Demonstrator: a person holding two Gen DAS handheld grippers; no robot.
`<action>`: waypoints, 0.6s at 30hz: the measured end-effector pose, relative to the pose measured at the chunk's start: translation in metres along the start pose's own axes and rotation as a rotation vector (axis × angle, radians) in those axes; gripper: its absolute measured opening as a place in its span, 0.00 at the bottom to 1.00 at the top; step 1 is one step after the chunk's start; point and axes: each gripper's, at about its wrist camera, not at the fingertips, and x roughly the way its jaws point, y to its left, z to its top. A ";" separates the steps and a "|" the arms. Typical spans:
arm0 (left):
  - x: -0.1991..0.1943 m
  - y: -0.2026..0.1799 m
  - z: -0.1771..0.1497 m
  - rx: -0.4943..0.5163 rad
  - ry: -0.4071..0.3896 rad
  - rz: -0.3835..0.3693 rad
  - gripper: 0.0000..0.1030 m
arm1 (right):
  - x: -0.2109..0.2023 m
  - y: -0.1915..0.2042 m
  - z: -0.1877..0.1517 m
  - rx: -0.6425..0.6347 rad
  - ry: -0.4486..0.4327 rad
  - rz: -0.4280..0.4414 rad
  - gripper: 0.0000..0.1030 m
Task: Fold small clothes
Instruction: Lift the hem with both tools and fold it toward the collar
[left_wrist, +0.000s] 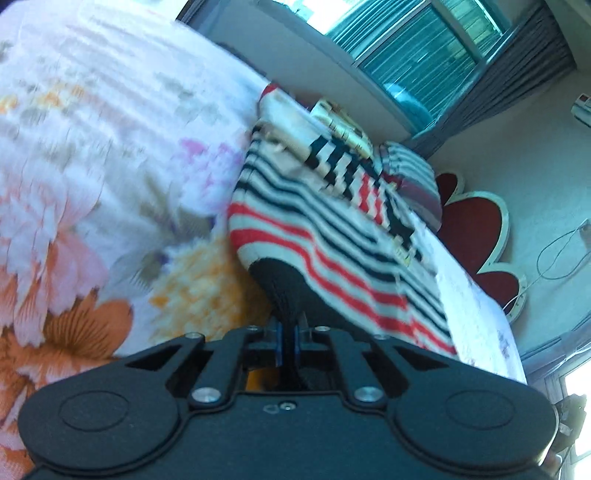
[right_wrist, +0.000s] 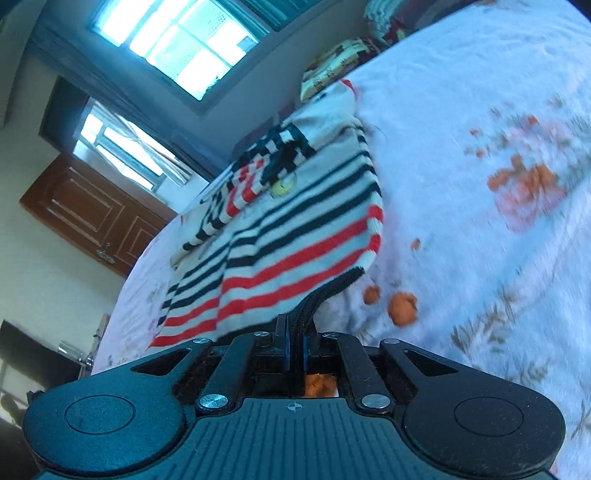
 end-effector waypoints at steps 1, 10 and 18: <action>-0.003 -0.004 0.004 -0.003 -0.010 -0.009 0.04 | 0.001 0.006 0.005 -0.011 -0.004 0.010 0.05; -0.016 -0.034 0.056 -0.047 -0.108 -0.075 0.04 | -0.006 0.039 0.067 -0.078 -0.114 0.051 0.05; 0.019 -0.065 0.129 0.013 -0.154 -0.099 0.04 | 0.032 0.062 0.150 -0.126 -0.149 0.040 0.05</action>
